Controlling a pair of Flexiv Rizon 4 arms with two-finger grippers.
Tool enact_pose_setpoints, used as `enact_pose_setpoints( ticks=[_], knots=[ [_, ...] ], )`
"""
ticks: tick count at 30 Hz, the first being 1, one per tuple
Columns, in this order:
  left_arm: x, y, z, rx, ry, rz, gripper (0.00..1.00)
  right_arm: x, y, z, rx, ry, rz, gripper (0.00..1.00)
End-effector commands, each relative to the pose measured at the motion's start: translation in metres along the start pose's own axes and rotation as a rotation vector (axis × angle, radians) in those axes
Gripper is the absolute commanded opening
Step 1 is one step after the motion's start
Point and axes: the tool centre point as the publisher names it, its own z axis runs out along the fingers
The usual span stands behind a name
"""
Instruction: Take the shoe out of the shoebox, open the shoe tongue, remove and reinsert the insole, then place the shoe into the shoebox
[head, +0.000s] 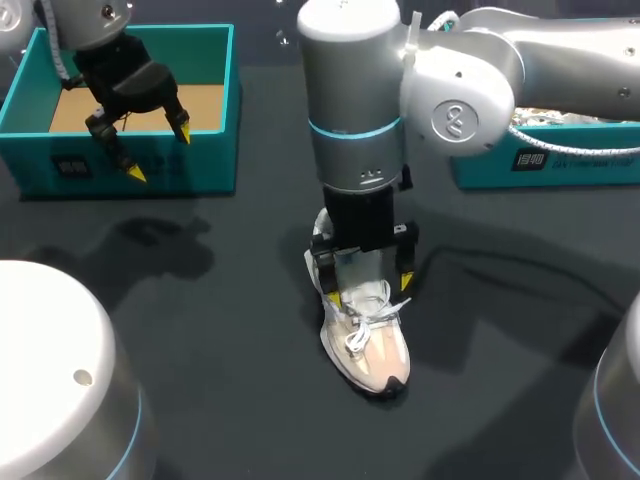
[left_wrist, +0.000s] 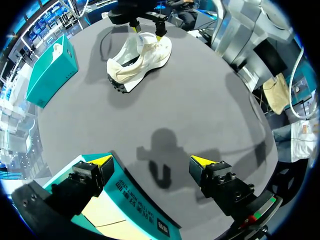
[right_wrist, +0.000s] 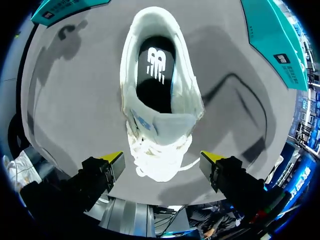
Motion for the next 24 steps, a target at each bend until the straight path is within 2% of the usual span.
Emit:
enact_pose_setpoints(
  ticks=[1,3,4,6,8,12,15,19,24],
  knots=[
    [0.001,0.0,0.0,-0.001,-0.001,0.0,1.0,-0.004,-0.018,-0.008,-0.032,-0.002,0.026,1.0],
    [0.001,0.0,0.0,-0.001,-0.001,0.0,1.0,-0.005,-0.025,-0.009,-0.039,-0.002,0.039,0.98],
    [0.001,0.0,0.0,-0.001,-0.001,0.0,1.0,-0.005,-0.029,-0.011,-0.042,-0.001,0.045,0.89],
    [0.001,0.0,0.0,-0.001,-0.001,0.0,1.0,-0.005,-0.035,-0.013,-0.052,-0.004,0.057,0.62],
    [0.001,0.0,0.0,-0.001,-0.001,0.0,1.0,-0.004,-0.039,-0.015,-0.053,-0.008,0.067,0.49],
    [0.001,0.0,0.0,-0.001,-0.001,0.0,1.0,-0.003,-0.047,-0.019,-0.061,-0.02,0.082,0.39],
    [0.001,0.0,0.0,-0.001,-0.001,0.0,1.0,-0.003,-0.046,-0.022,-0.074,-0.028,0.08,0.36],
    [0.001,0.0,0.0,-0.001,-0.001,0.0,1.0,0.0,-0.033,-0.026,-0.112,-0.04,0.026,0.35],
    [0.001,0.0,0.0,-0.001,-0.001,0.0,1.0,0.007,0.002,-0.025,-0.124,-0.045,-0.083,0.36]
  ],
)
